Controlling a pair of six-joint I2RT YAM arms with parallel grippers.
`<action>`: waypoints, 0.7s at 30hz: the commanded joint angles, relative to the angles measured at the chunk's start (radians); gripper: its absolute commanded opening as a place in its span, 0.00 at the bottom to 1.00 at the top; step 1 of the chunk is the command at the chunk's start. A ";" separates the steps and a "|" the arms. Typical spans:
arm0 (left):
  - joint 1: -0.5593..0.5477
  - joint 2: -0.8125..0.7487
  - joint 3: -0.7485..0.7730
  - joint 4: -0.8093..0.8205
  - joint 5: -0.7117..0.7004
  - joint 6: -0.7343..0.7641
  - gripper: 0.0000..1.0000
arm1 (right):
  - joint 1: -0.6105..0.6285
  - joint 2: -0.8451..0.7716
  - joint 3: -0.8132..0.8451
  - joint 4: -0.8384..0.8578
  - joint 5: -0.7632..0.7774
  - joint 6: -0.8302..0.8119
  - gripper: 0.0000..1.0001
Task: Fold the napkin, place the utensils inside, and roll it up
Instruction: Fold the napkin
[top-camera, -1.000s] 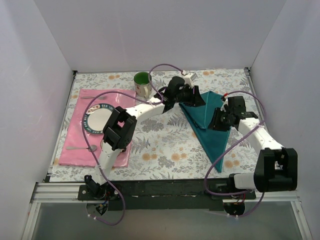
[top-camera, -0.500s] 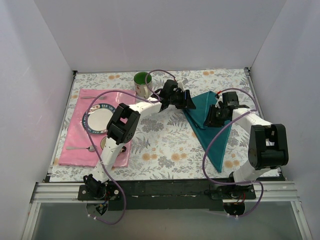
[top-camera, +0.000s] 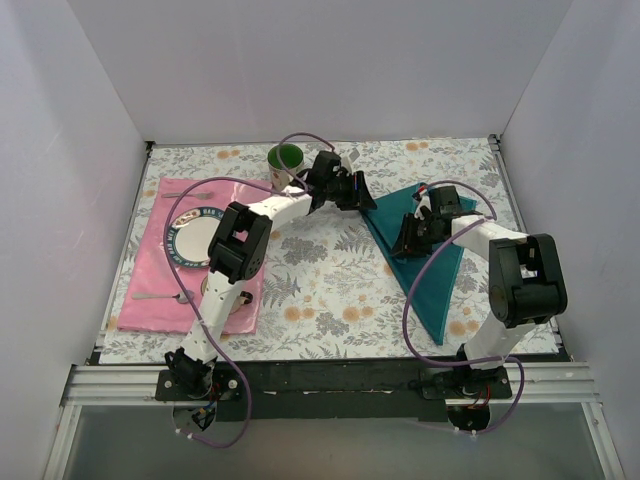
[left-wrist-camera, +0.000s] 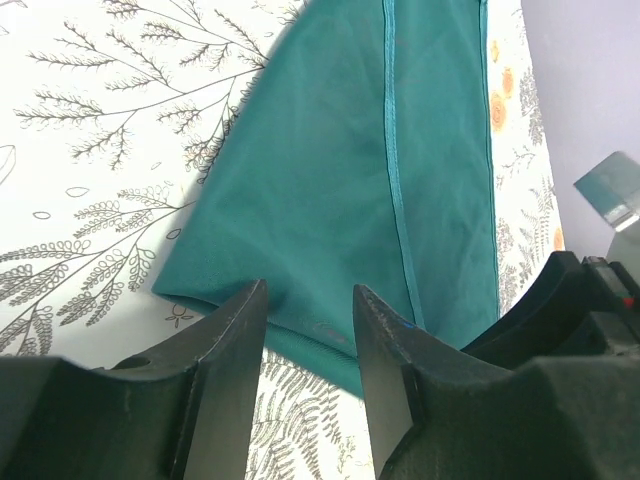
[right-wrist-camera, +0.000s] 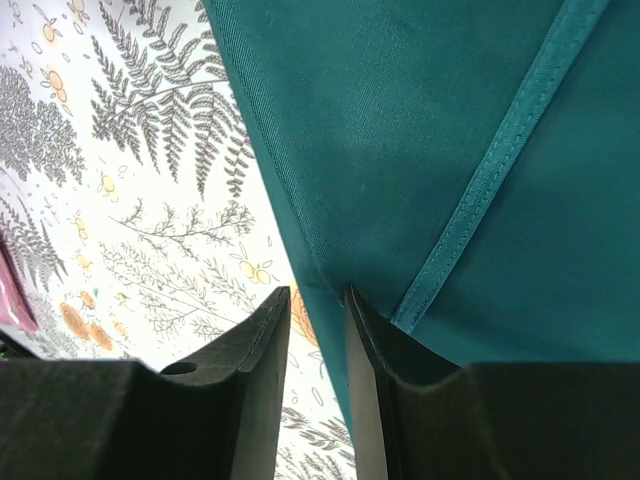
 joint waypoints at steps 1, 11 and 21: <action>-0.006 -0.004 0.050 -0.059 -0.009 0.053 0.40 | 0.012 -0.005 0.049 0.030 -0.057 0.014 0.36; -0.006 -0.023 0.149 -0.143 -0.048 0.108 0.45 | 0.006 -0.040 0.153 -0.080 0.004 -0.042 0.37; -0.032 -0.055 0.067 -0.097 0.034 0.018 0.44 | -0.074 -0.033 0.138 -0.137 0.094 -0.076 0.39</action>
